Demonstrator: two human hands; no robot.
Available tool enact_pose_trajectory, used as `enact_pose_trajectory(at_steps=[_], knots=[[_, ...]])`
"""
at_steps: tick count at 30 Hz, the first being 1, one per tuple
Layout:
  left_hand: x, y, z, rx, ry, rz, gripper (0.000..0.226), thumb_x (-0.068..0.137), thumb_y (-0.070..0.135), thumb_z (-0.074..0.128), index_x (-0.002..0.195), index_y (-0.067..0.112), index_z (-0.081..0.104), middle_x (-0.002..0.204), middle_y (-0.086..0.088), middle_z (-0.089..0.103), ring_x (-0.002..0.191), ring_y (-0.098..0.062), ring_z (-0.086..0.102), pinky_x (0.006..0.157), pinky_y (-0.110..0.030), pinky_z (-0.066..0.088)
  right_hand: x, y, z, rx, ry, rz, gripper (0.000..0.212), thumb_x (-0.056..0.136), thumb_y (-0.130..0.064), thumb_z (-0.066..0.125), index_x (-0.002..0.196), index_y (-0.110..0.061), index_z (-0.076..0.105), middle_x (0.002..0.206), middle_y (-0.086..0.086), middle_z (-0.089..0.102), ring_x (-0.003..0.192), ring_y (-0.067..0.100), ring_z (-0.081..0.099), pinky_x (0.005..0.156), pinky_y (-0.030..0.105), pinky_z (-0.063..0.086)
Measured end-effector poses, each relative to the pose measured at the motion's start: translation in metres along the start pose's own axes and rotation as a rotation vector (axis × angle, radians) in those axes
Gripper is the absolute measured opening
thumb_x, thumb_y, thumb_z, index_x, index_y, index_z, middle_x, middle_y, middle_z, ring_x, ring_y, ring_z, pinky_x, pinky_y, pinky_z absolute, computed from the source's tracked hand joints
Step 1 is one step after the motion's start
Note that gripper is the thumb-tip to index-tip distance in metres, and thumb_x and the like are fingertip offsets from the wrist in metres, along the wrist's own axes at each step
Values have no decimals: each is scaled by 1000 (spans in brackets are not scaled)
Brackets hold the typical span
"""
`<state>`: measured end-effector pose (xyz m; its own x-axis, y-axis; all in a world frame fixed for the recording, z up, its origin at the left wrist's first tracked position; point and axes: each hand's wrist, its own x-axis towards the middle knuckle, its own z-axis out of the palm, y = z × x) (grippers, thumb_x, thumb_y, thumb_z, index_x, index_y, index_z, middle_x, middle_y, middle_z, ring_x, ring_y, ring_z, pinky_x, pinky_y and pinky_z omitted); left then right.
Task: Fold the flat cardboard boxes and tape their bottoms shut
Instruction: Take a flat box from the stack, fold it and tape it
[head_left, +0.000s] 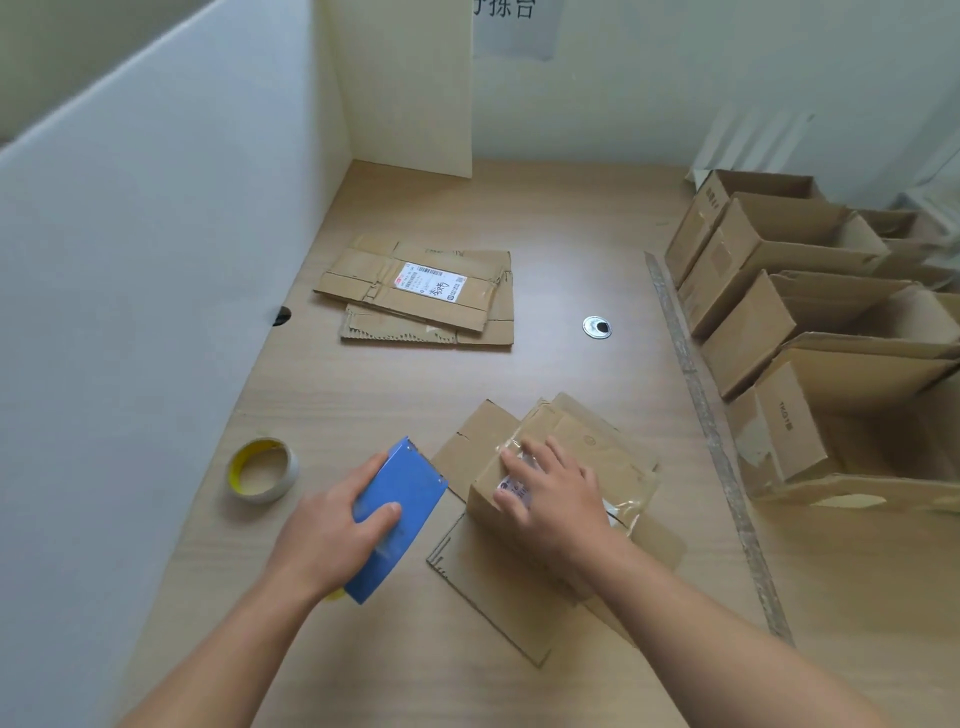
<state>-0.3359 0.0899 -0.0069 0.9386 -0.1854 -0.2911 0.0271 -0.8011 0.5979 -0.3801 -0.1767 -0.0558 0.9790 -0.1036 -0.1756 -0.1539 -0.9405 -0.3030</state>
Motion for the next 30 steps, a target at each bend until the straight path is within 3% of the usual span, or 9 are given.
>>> enact_pose_trajectory(at_steps=[4, 8, 11, 15, 19, 22, 24, 27, 30], knots=[[-9, 0, 5, -33, 30, -32, 59, 86, 46, 60, 139, 60, 38, 105, 21, 65, 92, -5, 60, 81, -33, 53, -13, -6, 0, 32, -101, -189, 55, 94, -63, 44, 145, -44, 39, 155, -13, 24, 149, 11, 4, 117, 60, 1], [-18, 0, 5, -58, 81, -93, 58, 87, 44, 61, 139, 58, 41, 104, 20, 65, 91, -6, 61, 81, -33, 53, -12, -13, -5, 78, -127, -334, 47, 93, -65, 46, 131, -40, 58, 134, -11, 46, 138, 12, 30, 115, 61, 11], [-25, -3, 2, -84, 127, -140, 57, 88, 43, 62, 140, 57, 42, 106, 17, 67, 94, -9, 61, 82, -34, 52, -1, -29, -5, 148, -74, -213, 51, 95, -64, 43, 137, -37, 51, 124, -6, 52, 125, 18, 41, 117, 55, 13], [-36, -7, -1, -130, 193, -186, 56, 89, 40, 63, 139, 56, 44, 105, 17, 67, 96, -11, 62, 85, -35, 51, 6, -53, 10, 22, 23, -45, 52, 92, -67, 43, 127, -28, 46, 122, 1, 43, 119, 29, 32, 116, 51, 14], [-50, -11, -3, -149, 224, -212, 56, 85, 46, 61, 136, 60, 43, 102, 22, 67, 96, -11, 62, 87, -37, 52, 4, -53, 20, 26, 109, -13, 42, 90, -59, 51, 119, -30, 45, 130, 5, 32, 123, 31, 22, 116, 48, 14], [-56, -15, -1, -137, 234, -239, 56, 87, 43, 62, 138, 59, 43, 103, 19, 68, 97, -13, 62, 88, -36, 52, 4, -47, 16, -26, 46, -79, 40, 88, -43, 54, 124, -28, 46, 132, 6, 31, 130, 33, 25, 115, 50, 17], [-58, -16, 0, -125, 237, -245, 57, 88, 41, 62, 139, 59, 42, 105, 17, 68, 97, -15, 62, 87, -36, 51, 4, -37, 9, -40, 8, -148, 43, 87, -26, 53, 129, -31, 44, 133, 3, 33, 135, 28, 27, 116, 58, 13], [-55, -15, 4, -119, 239, -236, 57, 88, 42, 61, 139, 60, 41, 103, 17, 68, 95, -14, 62, 85, -36, 52, 3, -12, 3, -92, -19, -199, 58, 87, -10, 48, 132, -43, 35, 143, -9, 27, 144, 21, 15, 112, 68, 5], [-51, -9, 6, -156, 249, -217, 59, 81, 50, 59, 136, 62, 42, 99, 22, 67, 93, -9, 62, 84, -34, 52, 1, 7, 7, -74, 23, -158, 54, 89, -19, 53, 132, -47, 33, 151, -14, 19, 147, 19, 10, 114, 59, 8]])
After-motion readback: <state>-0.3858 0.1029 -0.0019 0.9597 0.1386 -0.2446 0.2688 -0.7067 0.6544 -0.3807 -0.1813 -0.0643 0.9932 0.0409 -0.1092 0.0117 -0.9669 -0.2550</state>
